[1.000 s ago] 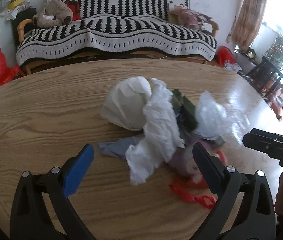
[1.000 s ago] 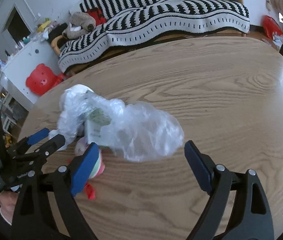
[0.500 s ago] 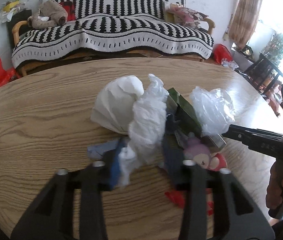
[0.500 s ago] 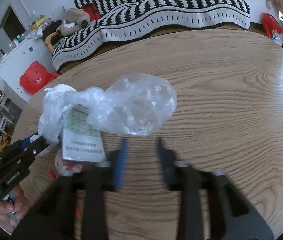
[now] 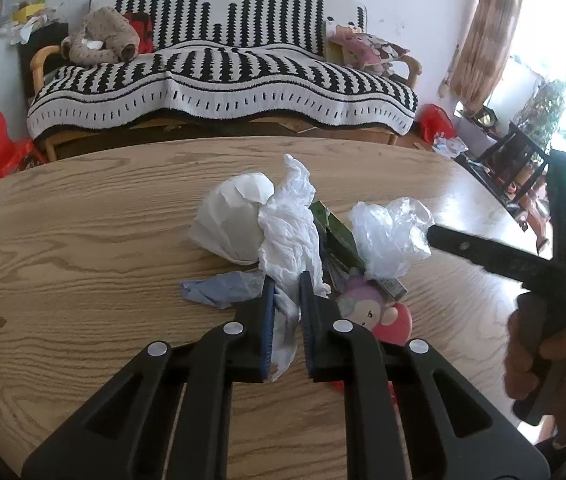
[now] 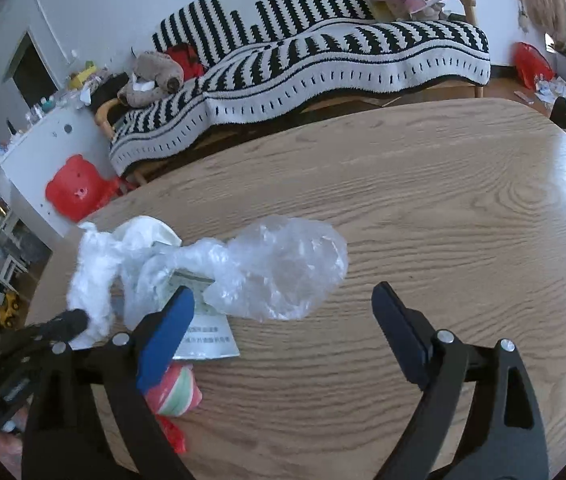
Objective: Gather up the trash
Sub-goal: 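Grasp the white tissue with left tool while right tool grasps the clear plastic bag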
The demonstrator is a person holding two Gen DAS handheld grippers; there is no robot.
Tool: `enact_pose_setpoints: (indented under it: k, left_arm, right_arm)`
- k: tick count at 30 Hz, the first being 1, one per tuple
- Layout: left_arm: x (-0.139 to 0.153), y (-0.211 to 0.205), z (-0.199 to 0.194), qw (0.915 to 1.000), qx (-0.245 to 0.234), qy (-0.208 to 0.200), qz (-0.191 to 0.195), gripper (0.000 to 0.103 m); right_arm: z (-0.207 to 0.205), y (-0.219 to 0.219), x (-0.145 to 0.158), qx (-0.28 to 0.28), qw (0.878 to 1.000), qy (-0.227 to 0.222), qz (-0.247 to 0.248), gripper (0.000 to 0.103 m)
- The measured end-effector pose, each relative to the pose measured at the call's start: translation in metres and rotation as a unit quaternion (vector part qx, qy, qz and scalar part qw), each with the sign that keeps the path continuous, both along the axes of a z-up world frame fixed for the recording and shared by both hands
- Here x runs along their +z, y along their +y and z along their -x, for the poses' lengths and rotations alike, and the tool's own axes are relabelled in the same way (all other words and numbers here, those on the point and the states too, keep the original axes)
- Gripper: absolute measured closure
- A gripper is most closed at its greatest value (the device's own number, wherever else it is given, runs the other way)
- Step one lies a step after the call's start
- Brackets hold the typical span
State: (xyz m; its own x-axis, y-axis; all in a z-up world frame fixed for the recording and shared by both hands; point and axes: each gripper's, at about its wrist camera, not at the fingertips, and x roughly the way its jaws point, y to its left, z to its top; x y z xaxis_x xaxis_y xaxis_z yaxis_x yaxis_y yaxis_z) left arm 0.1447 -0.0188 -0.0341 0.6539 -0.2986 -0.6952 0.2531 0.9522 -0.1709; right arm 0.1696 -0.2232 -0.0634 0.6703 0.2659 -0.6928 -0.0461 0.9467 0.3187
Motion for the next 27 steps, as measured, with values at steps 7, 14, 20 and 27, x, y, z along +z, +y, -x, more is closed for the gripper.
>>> enact_pose_setpoints:
  k: [7,14,20,27]
  left_arm:
    - [0.002,0.0,-0.002,0.9999,-0.007,0.003,0.011,0.092]
    - [0.001,0.001,-0.008,0.9999,-0.006,0.007,0.013,0.092]
    - [0.0,0.0,-0.008,0.9999,-0.001,0.011,0.013,0.092]
    - [0.01,-0.003,-0.001,0.9998,0.002,-0.001,0.018,0.092]
  right_arm:
    - [-0.03,0.018,-0.015,0.025,1.0,0.009,0.017,0.014]
    - [-0.054,0.025,-0.028,0.05,0.998,0.028,0.006,0.058]
    - [-0.049,0.024,-0.023,0.054,0.998,0.023,-0.002,0.093]
    - [-0.021,0.01,0.006,0.039,0.999,-0.005,0.006,0.094]
